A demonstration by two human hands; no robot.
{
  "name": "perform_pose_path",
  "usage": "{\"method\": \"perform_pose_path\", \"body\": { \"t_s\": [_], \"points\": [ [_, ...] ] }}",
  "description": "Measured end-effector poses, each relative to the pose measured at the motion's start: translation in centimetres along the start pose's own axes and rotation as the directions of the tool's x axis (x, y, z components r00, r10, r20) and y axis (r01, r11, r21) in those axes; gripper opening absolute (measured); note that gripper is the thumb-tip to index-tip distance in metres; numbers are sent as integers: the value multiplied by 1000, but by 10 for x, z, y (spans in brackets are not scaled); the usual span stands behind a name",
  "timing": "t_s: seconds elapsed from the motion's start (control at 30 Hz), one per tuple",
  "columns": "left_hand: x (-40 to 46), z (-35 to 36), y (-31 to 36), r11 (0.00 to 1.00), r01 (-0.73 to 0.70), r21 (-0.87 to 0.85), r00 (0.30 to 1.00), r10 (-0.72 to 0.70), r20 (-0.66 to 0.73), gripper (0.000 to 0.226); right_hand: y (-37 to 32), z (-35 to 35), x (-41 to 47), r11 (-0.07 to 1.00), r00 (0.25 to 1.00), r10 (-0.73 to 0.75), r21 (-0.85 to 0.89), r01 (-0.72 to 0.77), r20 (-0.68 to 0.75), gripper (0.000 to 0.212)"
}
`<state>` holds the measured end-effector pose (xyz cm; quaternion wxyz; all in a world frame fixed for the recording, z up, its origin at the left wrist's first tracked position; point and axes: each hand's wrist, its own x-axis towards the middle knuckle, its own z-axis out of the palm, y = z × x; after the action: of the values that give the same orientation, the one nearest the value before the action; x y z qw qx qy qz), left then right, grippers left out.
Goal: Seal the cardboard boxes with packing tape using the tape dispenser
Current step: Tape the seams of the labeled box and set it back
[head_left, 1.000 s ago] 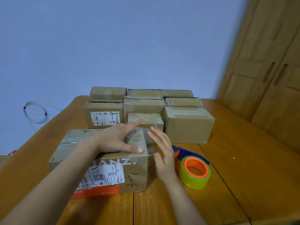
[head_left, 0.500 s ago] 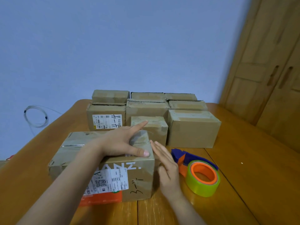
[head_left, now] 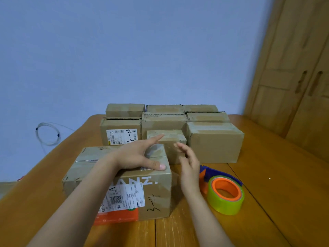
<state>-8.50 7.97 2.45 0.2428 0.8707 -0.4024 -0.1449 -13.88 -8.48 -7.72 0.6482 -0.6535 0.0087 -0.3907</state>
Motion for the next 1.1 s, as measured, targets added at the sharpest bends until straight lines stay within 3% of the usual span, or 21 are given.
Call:
{"method": "perform_pose_path", "body": {
  "t_s": [0.07,0.23,0.37,0.47,0.73,1.1],
  "points": [
    [0,1,-1,1000,-2,-8,1000,2,-13,110,-2,8,14,996,997,52,63,-56,60,33],
    [2,0,-2,999,8,-35,1000,-9,-22,111,12,12,22,967,968,187,141,-211,168,56],
    [2,0,-2,999,17,-47,999,-18,-34,103,15,14,18,946,948,226,182,-268,222,29],
    [2,0,-2,998,15,-53,999,-17,-31,102,14,16,17,953,958,206,181,-242,199,8],
    [2,1,-3,999,9,-54,999,-11,-42,108,8,20,16,953,966,246,162,-257,85,14],
    [2,2,-2,1000,13,9,999,-13,-43,114,1,23,18,938,950,306,156,-311,54,16]
  ]
}}
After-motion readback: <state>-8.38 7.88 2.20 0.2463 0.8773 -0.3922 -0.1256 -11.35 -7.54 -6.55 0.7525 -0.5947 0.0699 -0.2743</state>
